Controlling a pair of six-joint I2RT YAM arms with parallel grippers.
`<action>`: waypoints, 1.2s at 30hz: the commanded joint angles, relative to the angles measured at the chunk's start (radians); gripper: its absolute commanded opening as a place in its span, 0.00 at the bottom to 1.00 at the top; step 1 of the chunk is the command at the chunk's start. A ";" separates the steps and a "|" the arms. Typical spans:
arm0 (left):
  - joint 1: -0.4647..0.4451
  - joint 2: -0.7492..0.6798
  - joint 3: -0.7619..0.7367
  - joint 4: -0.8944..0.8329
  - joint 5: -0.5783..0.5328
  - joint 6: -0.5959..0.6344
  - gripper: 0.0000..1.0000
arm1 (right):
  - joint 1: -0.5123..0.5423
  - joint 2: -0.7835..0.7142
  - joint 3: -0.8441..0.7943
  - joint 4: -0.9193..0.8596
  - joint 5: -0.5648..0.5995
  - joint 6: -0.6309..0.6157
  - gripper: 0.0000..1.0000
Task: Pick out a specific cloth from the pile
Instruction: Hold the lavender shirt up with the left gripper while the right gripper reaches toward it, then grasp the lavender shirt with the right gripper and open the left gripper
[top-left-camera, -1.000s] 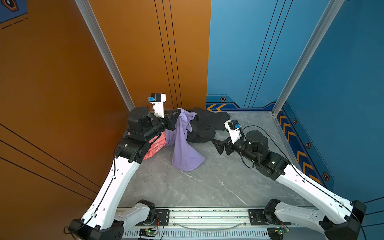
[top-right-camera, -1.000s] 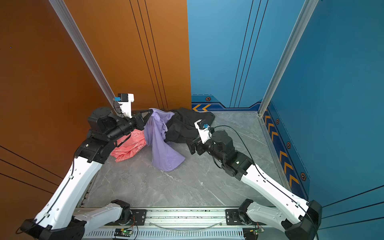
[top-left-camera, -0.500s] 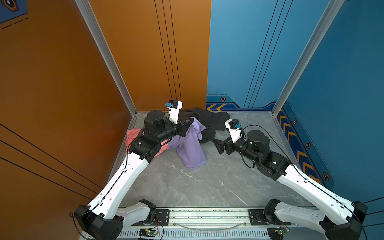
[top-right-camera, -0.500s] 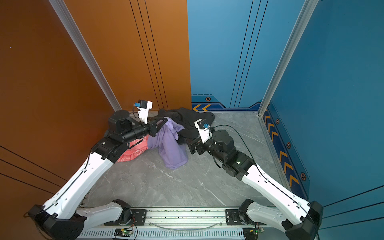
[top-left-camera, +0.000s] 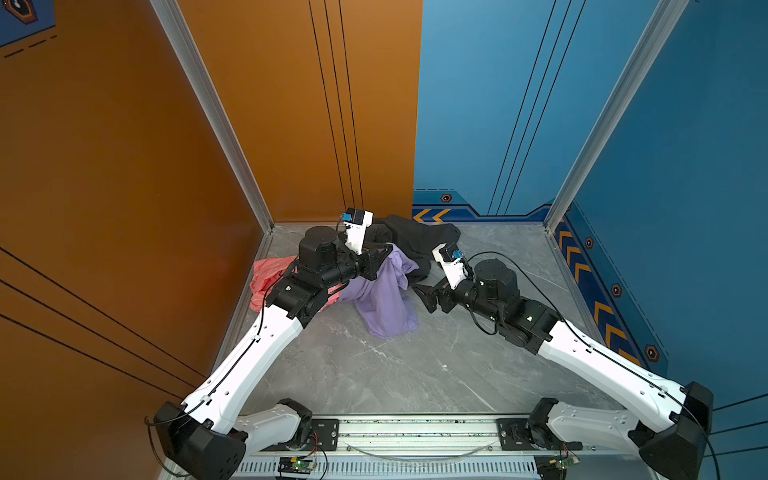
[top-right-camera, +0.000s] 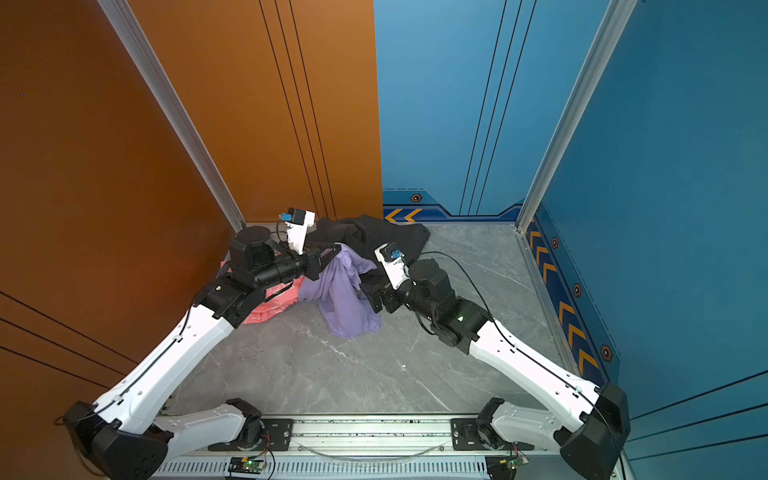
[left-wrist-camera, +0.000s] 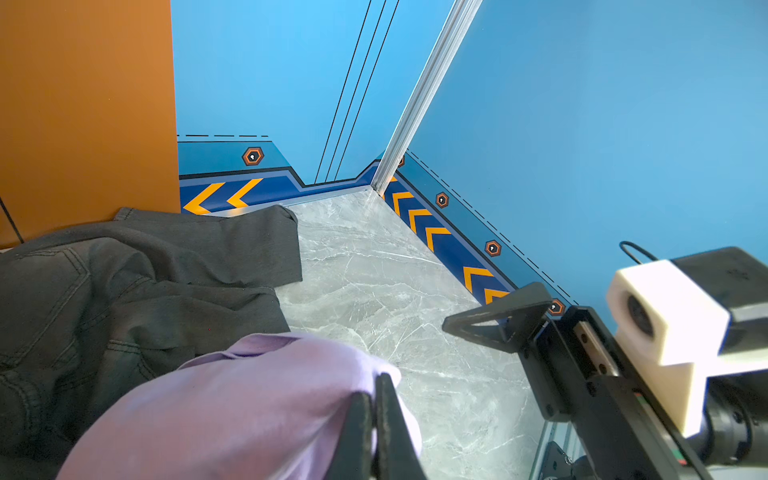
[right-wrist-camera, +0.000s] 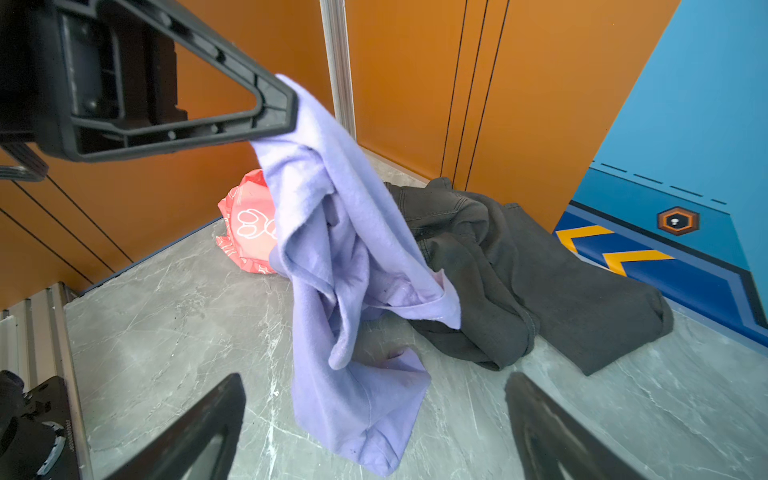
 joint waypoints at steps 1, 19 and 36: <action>-0.013 0.002 -0.006 0.037 0.035 0.021 0.00 | 0.015 0.039 0.056 0.045 -0.039 -0.022 0.95; -0.016 -0.012 -0.023 0.038 0.034 0.022 0.00 | 0.044 0.221 0.186 0.163 -0.020 -0.067 0.77; 0.044 -0.096 -0.094 0.080 -0.052 0.005 0.65 | 0.044 0.225 0.235 0.217 -0.009 -0.030 0.00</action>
